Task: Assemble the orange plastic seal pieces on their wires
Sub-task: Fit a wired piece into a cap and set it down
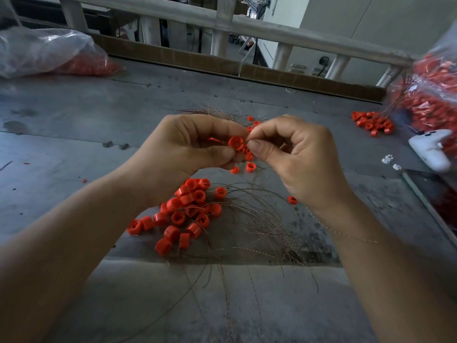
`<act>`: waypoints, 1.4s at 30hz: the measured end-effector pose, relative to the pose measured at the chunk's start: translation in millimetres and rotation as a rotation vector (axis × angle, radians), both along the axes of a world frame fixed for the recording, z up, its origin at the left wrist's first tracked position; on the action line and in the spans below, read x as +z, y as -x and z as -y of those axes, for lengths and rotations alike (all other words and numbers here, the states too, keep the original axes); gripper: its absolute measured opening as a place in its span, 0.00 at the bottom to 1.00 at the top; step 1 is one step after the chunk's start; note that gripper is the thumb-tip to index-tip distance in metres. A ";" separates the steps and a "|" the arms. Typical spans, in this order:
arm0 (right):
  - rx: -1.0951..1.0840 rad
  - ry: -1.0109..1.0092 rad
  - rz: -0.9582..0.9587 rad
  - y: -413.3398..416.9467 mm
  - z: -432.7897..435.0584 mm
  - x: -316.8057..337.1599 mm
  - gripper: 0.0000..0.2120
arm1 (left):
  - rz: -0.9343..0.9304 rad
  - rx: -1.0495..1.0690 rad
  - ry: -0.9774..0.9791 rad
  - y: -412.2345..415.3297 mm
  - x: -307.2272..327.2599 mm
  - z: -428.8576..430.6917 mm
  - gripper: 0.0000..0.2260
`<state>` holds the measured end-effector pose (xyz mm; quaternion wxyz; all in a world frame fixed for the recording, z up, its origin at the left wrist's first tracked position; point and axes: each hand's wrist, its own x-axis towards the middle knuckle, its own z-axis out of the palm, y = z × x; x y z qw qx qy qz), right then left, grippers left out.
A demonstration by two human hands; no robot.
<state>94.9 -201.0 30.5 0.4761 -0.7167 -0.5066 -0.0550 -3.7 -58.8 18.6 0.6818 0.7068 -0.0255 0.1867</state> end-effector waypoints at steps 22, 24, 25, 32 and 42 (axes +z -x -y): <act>-0.013 0.013 -0.007 2.4 1.0 -1.1 0.10 | 0.017 0.003 0.002 1.6 -0.2 1.3 0.12; -0.013 0.012 -0.017 2.3 1.0 -1.3 0.09 | 0.017 0.001 0.021 1.5 -0.4 1.3 0.12; -0.013 0.012 -0.021 2.1 1.1 -1.4 0.09 | 0.017 0.003 0.028 1.3 -0.5 1.3 0.12; -0.015 0.013 -0.039 2.3 1.7 -1.1 0.08 | 0.013 0.013 0.070 0.8 -0.9 0.7 0.14; -0.027 0.028 -0.037 1.5 1.7 -0.4 0.07 | 0.003 0.015 0.065 0.4 -0.2 0.6 0.13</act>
